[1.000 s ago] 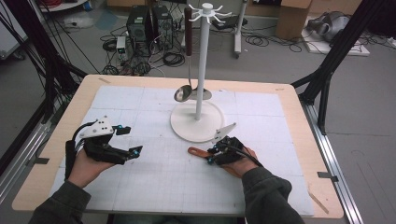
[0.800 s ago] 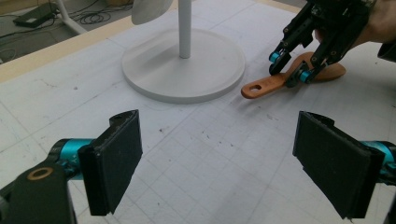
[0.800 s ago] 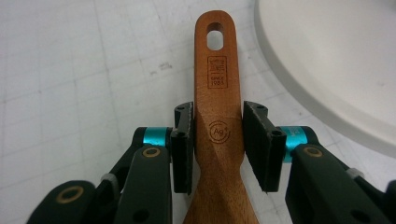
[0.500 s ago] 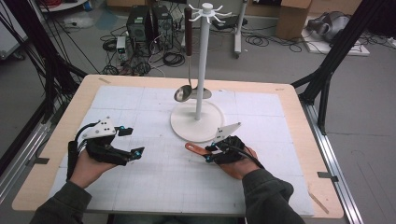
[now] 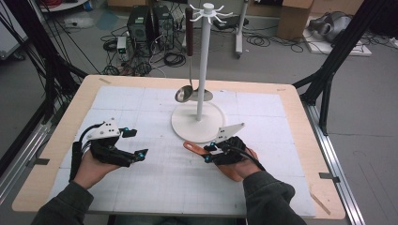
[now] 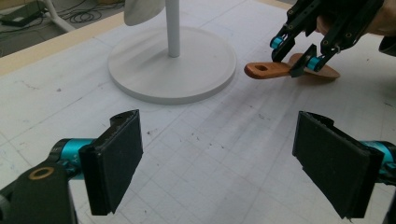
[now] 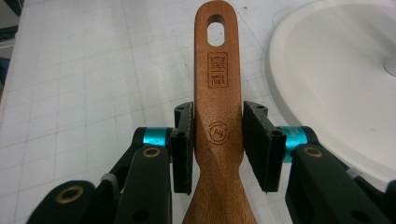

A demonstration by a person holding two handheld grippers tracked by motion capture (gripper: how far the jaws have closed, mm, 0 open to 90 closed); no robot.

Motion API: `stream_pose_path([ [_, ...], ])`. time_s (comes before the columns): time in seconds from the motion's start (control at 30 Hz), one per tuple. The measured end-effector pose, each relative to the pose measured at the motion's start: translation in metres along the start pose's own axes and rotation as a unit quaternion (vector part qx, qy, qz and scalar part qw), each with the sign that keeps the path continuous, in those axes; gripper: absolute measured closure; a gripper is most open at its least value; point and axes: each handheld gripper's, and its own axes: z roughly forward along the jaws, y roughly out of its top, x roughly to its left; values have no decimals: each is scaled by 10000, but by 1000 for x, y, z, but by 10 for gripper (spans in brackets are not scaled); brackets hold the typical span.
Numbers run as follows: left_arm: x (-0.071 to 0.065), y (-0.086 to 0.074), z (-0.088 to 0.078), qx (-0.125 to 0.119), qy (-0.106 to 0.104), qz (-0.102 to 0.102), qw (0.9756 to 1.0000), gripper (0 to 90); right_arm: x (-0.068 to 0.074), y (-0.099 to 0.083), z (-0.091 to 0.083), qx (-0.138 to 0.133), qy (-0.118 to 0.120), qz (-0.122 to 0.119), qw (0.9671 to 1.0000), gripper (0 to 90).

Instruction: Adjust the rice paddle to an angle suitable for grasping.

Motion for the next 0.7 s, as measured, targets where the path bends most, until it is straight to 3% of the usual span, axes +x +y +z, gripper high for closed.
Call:
stream_pose_path([
  [0.7,-7,1,5,11,-105,64,9999,171,6,7,-3,-175,117,-93,9997,651],
])
